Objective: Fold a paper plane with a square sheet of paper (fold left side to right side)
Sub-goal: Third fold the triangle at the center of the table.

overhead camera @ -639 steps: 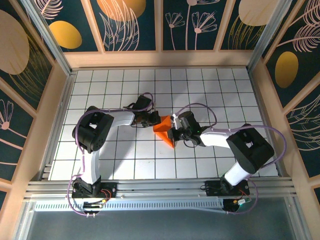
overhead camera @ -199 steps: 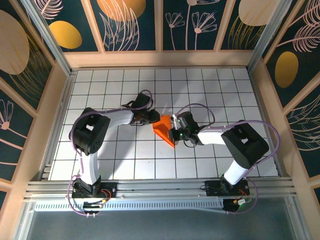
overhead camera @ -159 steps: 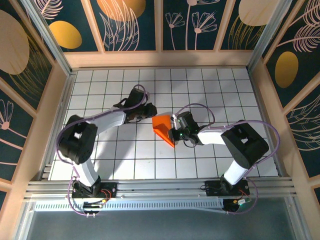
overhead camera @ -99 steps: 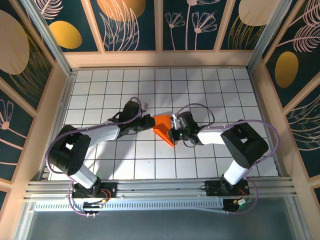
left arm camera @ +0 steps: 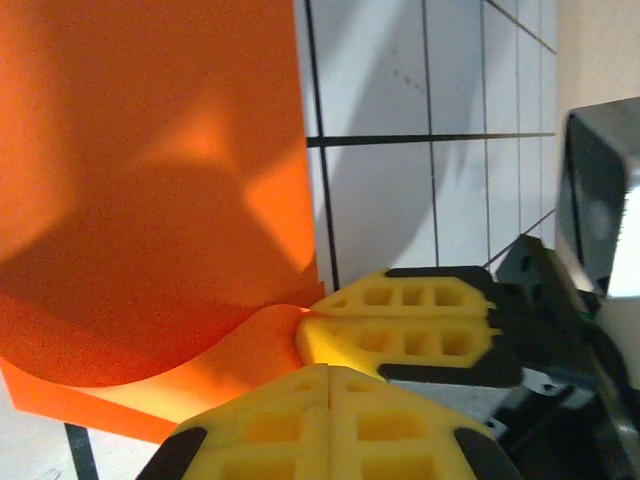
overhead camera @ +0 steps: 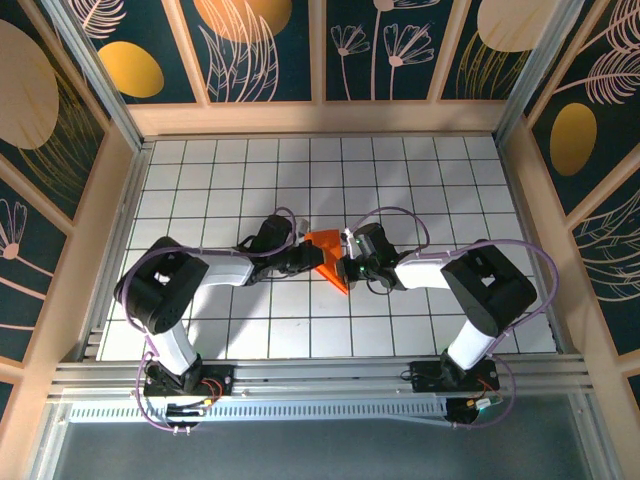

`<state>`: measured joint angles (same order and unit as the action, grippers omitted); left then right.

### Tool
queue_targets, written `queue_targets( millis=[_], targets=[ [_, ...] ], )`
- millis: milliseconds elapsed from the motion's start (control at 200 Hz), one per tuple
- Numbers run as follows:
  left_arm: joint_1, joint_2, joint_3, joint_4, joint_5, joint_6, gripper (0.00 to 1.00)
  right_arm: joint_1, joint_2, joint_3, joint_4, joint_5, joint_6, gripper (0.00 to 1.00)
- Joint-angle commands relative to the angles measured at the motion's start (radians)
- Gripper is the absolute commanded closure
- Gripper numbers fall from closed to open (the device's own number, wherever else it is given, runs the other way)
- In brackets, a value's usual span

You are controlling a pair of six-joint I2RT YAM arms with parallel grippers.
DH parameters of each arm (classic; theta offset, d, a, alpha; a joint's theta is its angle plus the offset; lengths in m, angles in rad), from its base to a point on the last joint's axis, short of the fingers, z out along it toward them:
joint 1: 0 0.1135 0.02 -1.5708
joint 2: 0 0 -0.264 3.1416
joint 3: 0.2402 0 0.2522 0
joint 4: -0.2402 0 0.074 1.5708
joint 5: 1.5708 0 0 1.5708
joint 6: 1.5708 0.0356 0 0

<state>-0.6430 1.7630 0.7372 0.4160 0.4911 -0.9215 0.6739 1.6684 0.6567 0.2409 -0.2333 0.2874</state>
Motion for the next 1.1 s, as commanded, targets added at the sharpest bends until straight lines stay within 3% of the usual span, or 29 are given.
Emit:
queue_targets(
  millis=[0,1096],
  targets=[
    [-0.009,0.029,0.024,0.055,0.02,-0.019,0.96,0.003,0.047,-0.002,-0.063,0.019,-0.009,1.0],
    [-0.011,0.098,0.021,-0.048,-0.071,0.027,0.97,0.005,0.042,0.006,-0.072,0.029,-0.016,1.0]
  ],
)
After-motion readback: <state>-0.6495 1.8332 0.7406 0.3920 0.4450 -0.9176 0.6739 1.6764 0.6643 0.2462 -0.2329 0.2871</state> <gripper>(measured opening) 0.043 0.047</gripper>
